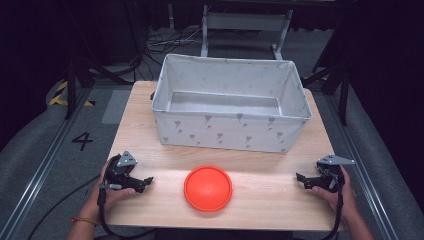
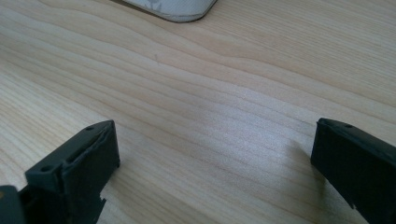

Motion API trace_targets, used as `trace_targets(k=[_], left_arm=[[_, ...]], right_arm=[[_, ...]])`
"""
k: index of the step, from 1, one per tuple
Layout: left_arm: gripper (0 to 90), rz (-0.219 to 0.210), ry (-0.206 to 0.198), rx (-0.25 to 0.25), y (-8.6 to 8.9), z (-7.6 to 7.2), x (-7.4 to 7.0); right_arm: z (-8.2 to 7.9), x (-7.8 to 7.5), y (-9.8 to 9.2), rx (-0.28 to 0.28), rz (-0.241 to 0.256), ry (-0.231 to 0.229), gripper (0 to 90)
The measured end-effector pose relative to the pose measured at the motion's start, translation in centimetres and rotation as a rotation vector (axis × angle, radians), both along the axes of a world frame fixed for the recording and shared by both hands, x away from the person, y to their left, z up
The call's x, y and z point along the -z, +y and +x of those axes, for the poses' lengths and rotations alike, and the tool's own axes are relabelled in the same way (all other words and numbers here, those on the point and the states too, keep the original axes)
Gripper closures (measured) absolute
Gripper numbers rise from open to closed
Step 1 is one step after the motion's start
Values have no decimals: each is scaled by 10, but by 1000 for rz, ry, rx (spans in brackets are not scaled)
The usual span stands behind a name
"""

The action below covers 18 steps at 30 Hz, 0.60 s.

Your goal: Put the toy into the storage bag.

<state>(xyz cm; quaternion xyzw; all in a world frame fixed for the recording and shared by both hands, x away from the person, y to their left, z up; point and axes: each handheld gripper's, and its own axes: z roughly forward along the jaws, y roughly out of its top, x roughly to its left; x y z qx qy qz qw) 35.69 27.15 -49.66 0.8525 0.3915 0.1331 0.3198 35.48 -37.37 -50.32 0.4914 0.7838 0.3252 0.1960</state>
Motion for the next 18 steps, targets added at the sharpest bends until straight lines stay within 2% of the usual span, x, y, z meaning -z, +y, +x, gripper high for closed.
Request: trace_targets(k=[10,12,15,17,18], left_arm=[[1,-1,-2,0,0,0,0],[1,0,-3,-1,0,0,0],[2,-1,-2,-1,0,0,0],[1,-2,3,-1,0,0,0],[1,-2,2,-1,0,0,0]], right_arm=[[-1,0,-2,-12,2,1,26],[-2,-1,-2,-19,12,-4,77],[-4,-4,-3,-30,22,-17,221],[-6,-8,-2,-42,21,-26,177],[-8,-11,-1,-50,23,-36,188]])
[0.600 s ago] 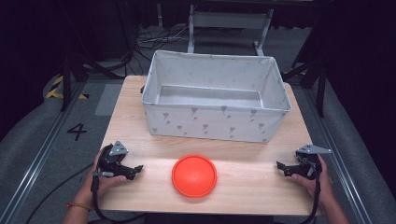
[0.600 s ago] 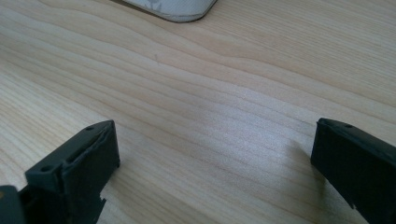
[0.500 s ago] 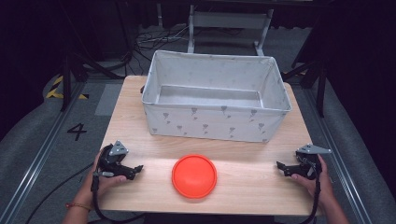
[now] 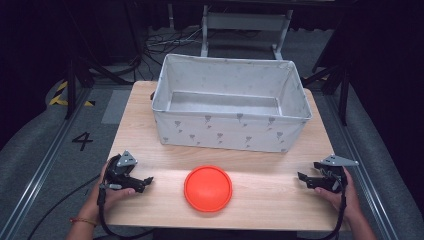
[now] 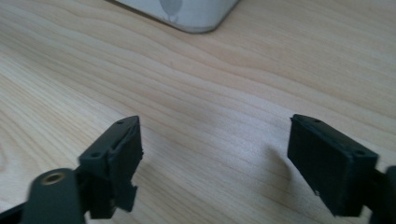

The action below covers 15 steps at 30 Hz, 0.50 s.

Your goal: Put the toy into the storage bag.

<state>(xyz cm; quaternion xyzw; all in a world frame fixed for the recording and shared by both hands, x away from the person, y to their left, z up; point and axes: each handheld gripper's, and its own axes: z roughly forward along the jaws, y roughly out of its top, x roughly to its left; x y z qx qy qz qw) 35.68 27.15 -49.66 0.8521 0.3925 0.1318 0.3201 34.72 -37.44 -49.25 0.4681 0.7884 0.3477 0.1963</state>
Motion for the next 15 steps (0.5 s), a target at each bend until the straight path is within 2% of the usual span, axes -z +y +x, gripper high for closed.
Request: trace_targets(k=[6,9,10,11,15], left_arm=[[2,0,-3,1,0,0,0],[2,1,-4,0,0,0,0],[2,1,-4,0,0,0,0],[1,2,-5,2,0,0,0],[2,0,-3,0,0,0,0]], right_arm=[[-7,-22,18,-73,42,-37,203],[-9,-29,34,-134,46,-41,190],[-9,-29,34,-134,46,-41,190],[-11,-32,45,-172,49,-44,190],[-12,-37,62,-233,31,-43,219]])
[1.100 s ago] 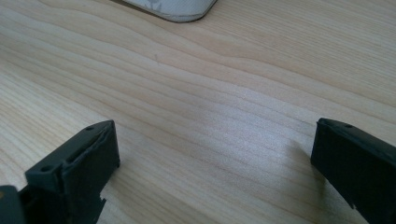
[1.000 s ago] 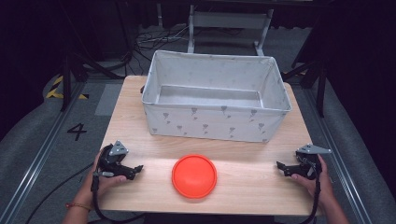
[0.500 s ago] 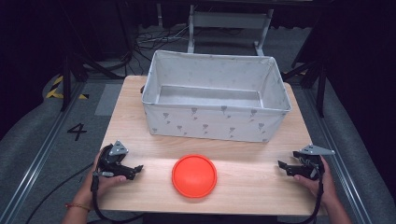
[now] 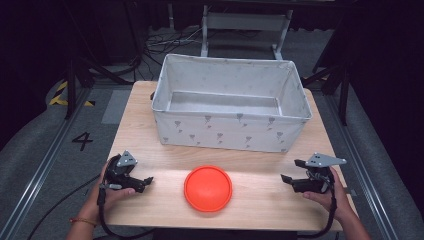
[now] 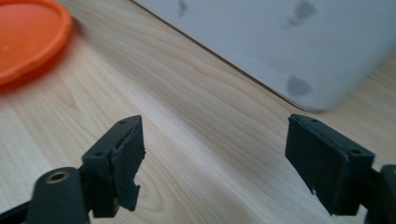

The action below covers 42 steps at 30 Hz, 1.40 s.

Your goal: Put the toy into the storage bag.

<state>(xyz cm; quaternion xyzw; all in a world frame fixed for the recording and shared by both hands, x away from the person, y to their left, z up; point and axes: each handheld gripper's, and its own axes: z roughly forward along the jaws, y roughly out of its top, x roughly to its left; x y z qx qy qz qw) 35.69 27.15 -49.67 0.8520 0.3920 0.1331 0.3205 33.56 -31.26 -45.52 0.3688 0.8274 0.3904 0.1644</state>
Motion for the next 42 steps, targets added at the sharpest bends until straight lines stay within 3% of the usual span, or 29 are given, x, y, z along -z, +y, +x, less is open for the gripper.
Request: trace_targets(k=[4,9,13,20,29,37,42], left_arm=[[2,1,-2,1,0,0,0],[2,-3,2,0,0,0,0],[2,4,-4,1,0,0,0],[2,-1,1,1,0,0,0],[2,-2,1,0,0,0,0],[2,0,3,0,0,0,0],[2,-1,4,0,0,0,0]], right_arm=[[-2,-8,22,-59,2,-22,219],[-1,-16,54,-147,-18,-19,227],[3,-20,81,-217,-4,-14,226],[13,-12,134,-325,-21,13,220],[29,15,177,-368,-37,58,232],[41,36,187,-328,-36,128,215],[37,37,189,-354,-33,123,244]])
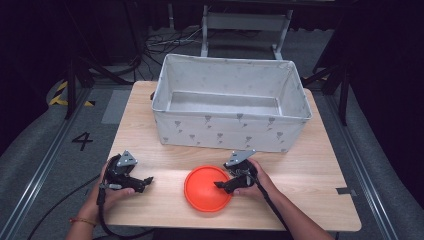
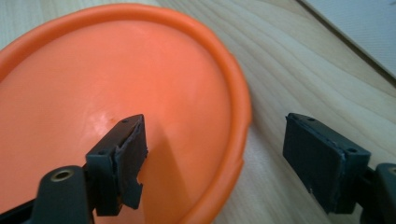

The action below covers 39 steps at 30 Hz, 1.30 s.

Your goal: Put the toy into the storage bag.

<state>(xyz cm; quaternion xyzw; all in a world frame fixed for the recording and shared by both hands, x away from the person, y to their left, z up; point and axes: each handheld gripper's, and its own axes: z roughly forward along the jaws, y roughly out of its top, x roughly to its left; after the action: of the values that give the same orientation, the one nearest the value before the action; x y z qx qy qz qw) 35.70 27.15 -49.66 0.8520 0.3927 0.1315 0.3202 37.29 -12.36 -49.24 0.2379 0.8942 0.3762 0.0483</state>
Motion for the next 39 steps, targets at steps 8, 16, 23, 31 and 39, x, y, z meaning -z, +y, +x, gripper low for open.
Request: trace_targets(k=[8,16,23,31,39], left_arm=[[2,0,-5,-12,0,1,0],[2,0,-2,-16,-1,4,0],[2,1,0,-12,-1,6,0],[2,1,1,-12,-1,6,0],[2,1,-2,-14,-1,6,0]], right_arm=[[-2,-2,4,-2,17,0,449],[4,-3,-6,50,71,25,685],[3,-7,-11,30,46,-15,823],[0,-15,-12,12,53,-32,830],[3,-14,-17,24,44,-7,824]])
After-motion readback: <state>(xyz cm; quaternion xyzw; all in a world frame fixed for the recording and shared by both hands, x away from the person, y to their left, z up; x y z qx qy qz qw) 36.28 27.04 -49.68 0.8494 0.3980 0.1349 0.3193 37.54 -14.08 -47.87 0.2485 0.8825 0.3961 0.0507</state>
